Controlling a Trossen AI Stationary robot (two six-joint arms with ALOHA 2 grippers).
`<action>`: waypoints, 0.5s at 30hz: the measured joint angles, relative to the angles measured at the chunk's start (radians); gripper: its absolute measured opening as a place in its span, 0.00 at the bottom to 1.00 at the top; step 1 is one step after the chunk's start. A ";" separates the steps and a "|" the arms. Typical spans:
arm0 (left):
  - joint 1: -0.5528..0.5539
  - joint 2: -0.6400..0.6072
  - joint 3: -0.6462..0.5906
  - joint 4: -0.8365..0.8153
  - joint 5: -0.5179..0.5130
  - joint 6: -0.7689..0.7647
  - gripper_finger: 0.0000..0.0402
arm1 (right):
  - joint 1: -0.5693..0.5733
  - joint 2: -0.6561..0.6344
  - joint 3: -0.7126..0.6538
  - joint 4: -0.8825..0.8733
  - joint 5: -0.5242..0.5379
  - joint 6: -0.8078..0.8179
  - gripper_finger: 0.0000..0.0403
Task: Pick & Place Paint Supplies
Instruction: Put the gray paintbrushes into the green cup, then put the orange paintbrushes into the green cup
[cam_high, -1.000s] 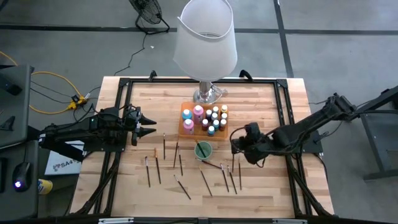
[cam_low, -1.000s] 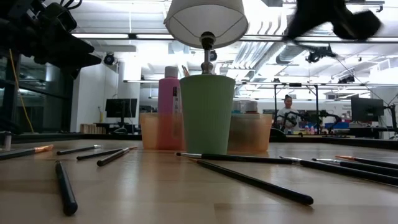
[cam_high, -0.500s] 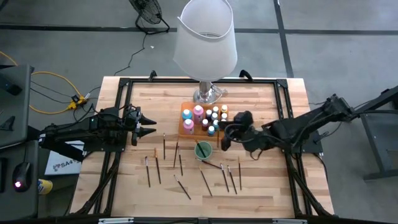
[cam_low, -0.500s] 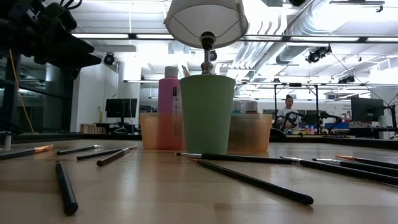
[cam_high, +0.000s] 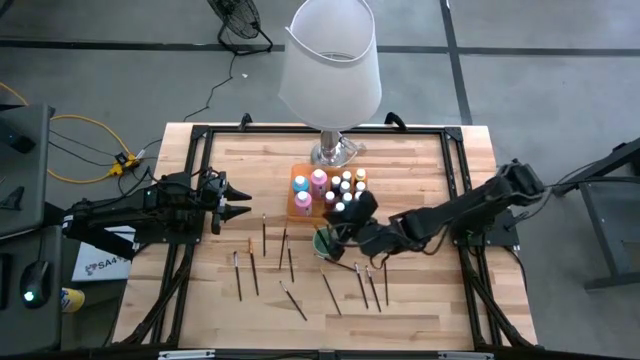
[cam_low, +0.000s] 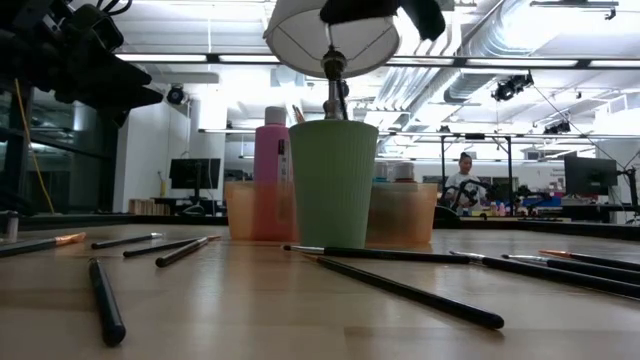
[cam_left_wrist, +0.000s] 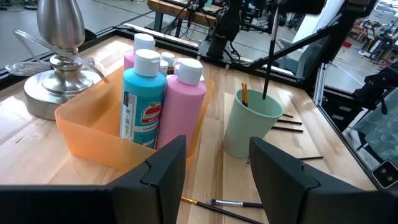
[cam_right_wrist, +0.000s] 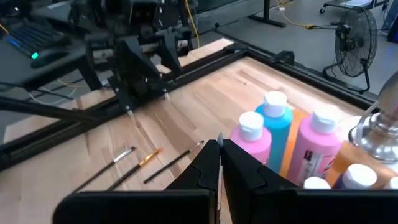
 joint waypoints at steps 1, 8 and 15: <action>0.000 0.000 0.000 0.000 0.000 0.000 0.43 | 0.003 0.014 0.000 0.010 0.002 0.003 0.01; 0.000 0.000 0.000 0.000 0.000 0.000 0.43 | 0.003 0.083 0.000 0.014 0.013 0.008 0.02; 0.000 0.000 0.000 0.000 0.000 0.000 0.43 | 0.003 0.124 -0.001 -0.005 0.005 0.070 0.09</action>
